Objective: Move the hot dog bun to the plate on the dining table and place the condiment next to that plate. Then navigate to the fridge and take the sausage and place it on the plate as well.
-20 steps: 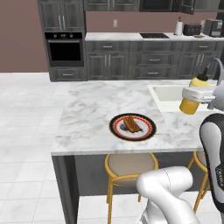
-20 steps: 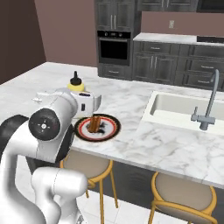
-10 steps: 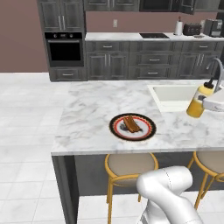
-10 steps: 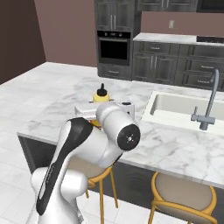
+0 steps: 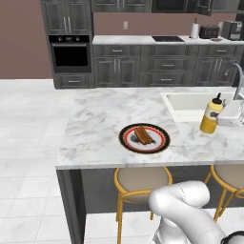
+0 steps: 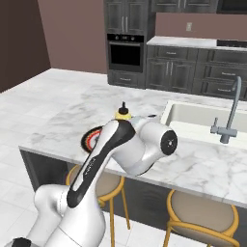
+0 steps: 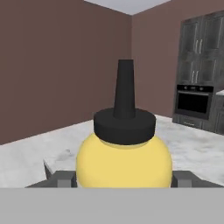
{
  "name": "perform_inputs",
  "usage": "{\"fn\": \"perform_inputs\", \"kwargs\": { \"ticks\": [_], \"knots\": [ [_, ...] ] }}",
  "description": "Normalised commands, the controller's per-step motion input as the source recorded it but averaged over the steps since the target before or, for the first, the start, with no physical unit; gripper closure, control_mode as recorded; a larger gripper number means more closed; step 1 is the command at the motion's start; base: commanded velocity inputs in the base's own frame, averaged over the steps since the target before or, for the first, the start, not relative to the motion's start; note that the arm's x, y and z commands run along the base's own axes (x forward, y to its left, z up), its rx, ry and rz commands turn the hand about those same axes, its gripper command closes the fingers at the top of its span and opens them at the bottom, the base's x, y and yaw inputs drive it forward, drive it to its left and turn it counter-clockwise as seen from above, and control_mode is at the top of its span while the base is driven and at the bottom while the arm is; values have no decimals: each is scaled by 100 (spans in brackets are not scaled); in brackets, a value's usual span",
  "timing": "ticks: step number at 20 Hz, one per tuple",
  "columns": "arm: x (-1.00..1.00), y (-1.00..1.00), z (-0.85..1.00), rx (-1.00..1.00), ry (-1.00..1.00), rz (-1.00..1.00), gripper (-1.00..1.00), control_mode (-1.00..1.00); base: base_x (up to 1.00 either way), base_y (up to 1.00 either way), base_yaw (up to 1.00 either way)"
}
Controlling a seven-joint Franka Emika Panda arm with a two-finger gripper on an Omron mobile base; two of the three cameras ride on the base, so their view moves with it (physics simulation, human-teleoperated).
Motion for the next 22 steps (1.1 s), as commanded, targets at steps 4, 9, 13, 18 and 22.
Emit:
{"fn": "perform_inputs", "kwargs": {
  "ticks": [4, 9, 13, 18, 22],
  "knots": [
    [47, 0, -64, -23, 9, 5, 100, -100, 0, 0, 0],
    [37, 0, -70, -12, 1, 9, 100, -100, 0, 0, 0],
    [30, 0, -55, 0, -2, 11, 100, -100, 0, 0, 0],
    [43, -2, -33, 1, 0, 10, 100, -100, 0, 0, 0],
    [40, -10, -15, 0, 0, 11, 100, -100, 0, 0, 0]
  ]
}}
